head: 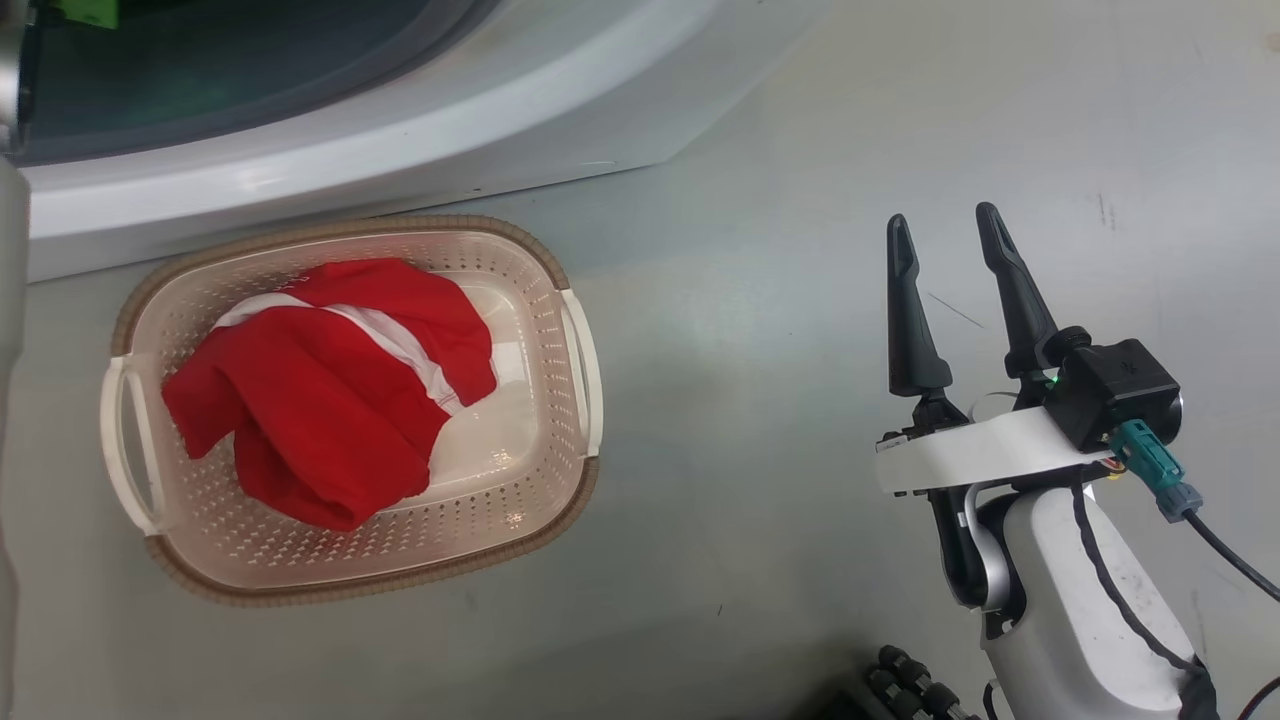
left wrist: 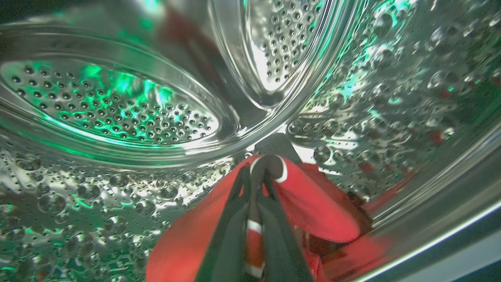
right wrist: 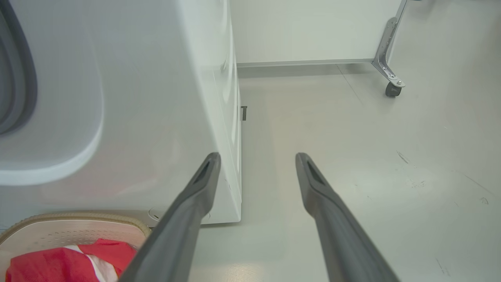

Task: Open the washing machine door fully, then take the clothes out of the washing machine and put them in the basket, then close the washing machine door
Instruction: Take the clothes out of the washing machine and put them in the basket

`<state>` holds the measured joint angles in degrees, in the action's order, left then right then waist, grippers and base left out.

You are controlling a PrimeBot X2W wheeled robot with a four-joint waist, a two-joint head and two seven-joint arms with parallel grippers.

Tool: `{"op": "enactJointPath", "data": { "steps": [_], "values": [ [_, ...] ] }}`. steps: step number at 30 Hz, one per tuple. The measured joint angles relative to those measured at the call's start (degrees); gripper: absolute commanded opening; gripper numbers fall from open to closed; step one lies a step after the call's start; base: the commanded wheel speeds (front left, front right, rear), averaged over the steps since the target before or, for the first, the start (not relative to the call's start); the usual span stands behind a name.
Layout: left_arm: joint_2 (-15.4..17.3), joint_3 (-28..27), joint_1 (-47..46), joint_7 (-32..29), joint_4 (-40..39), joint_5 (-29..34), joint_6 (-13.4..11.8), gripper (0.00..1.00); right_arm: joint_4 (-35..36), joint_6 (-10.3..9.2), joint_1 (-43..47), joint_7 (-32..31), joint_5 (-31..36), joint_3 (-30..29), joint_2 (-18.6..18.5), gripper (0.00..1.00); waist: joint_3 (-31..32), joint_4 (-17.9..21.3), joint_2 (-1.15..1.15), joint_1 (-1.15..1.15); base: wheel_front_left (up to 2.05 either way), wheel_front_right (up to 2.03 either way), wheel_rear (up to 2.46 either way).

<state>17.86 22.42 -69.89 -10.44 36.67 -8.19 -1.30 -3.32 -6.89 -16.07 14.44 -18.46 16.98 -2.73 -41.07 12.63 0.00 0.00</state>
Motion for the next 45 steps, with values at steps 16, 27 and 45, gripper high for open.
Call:
{"op": "enactJointPath", "data": {
  "steps": [16,27,45],
  "values": [
    [-6.72,-3.96,13.10,16.67,-6.39,-7.55,-1.52,0.00,-1.56,-0.31,0.08,0.01,3.75,-2.63,-0.08,1.00,3.41,-5.77,0.00,0.00,0.00,0.00,0.00],
    [-8.04,-3.96,25.01,24.20,-11.93,-8.47,-1.96,0.00,-3.12,-0.31,2.02,0.01,4.86,-4.46,-0.85,1.00,8.70,-9.11,0.00,0.00,0.00,0.00,0.00],
    [-9.93,-3.72,41.09,24.88,-31.88,-10.43,-2.49,0.00,-4.85,-0.31,8.06,0.01,4.94,-5.26,-0.97,1.00,20.08,-13.91,0.00,0.00,0.00,0.00,0.00]
  ]
}}
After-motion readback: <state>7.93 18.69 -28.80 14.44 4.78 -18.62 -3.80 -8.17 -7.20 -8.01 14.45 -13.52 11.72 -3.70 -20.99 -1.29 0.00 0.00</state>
